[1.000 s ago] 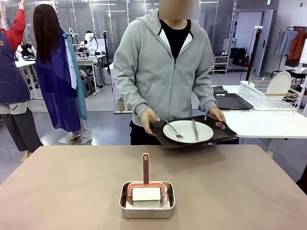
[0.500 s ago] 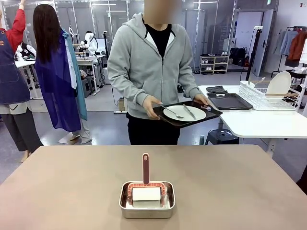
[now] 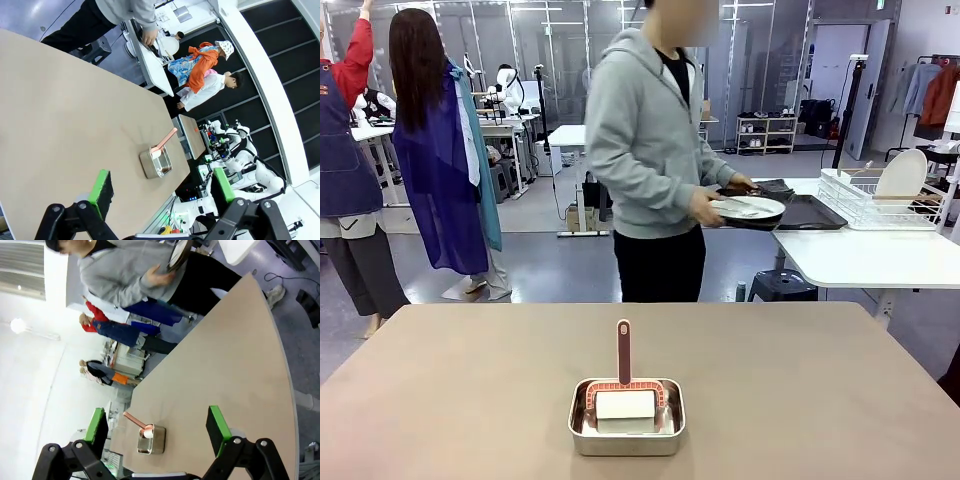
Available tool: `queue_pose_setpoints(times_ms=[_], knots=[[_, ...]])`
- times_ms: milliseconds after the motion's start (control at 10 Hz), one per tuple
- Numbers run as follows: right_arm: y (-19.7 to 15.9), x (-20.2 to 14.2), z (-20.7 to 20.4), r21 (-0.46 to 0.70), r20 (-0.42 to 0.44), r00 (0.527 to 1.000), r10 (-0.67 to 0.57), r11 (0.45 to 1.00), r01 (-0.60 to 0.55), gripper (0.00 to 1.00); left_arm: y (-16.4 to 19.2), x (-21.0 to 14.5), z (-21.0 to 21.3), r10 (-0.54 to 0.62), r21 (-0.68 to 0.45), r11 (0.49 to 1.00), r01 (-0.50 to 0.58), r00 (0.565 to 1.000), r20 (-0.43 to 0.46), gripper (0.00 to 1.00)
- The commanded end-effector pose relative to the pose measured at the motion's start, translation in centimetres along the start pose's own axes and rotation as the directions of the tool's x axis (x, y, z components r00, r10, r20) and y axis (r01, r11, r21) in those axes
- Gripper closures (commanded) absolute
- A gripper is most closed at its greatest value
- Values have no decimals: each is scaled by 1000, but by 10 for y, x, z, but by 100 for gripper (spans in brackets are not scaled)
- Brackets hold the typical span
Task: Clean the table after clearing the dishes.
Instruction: When the right (or left) Handle tray is removed, use the right hand (or left hand) to clean the right (or left) side of the table with the Lint Roller.
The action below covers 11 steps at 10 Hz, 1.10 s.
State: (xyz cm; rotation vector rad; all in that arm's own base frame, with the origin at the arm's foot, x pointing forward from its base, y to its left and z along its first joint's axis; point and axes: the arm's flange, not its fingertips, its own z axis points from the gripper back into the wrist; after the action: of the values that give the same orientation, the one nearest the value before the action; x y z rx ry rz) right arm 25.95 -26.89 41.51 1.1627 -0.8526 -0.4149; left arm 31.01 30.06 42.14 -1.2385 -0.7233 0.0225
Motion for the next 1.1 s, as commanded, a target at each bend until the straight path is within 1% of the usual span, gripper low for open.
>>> queue_pose_setpoints(times_ms=[0, 100, 200, 300, 400, 500, 600, 700, 800, 900, 1000], knots=[[72, 24, -40, -50, -149, 962, 228, 970, -238, 0, -4, -2, 4, 0, -5, 1000, 0, 1000, -12, 0], [107, 33, -78, -80, -243, 916, 320, 934, -347, 0, -4, -2, 4, 0, -5, 1000, 0, 1000, -12, 0], [139, 36, -120, -78, -332, 856, 395, 893, -443, 0, -4, -2, 4, 0, -5, 1000, 0, 1000, -12, 0], [167, 37, -161, -65, -418, 790, 449, 852, -519, 0, -4, -2, 4, 0, -5, 1000, 0, 1000, -12, 0], [194, 35, -207, -41, -496, 713, 495, 807, -589, 0, -4, -2, 4, 0, -5, 1000, 0, 1000, -12, 0], [215, 26, -245, -20, -549, 650, 526, 769, -639, 0, -4, -2, 4, 0, -5, 1000, 0, 1000, -12, 0], [234, 15, -279, 24, -598, 568, 566, 721, -692, 0, -4, -2, 4, 0, -5, 1000, 0, 1000, -12, 0], [245, -1, -313, 66, -665, 456, 592, 655, -753, 0, -4, -2, 4, 0, -5, 1000, 0, 1000, -12, 0], [251, -24, -345, 132, -730, 332, 597, 601, -789, 0, -4, -2, 4, 0, -5, 1000, 0, 1000, -12, 0], [253, -48, -367, 199, -770, 230, 596, 566, -800, 0, -4, -2, 4, 0, -5, 1000, 0, 1000, -12, 0], [251, -72, -382, 259, -791, 132, 597, 524, -811, 0, -4, -2, 4, 0, -5, 1000, 0, 1000, -12, 0]])
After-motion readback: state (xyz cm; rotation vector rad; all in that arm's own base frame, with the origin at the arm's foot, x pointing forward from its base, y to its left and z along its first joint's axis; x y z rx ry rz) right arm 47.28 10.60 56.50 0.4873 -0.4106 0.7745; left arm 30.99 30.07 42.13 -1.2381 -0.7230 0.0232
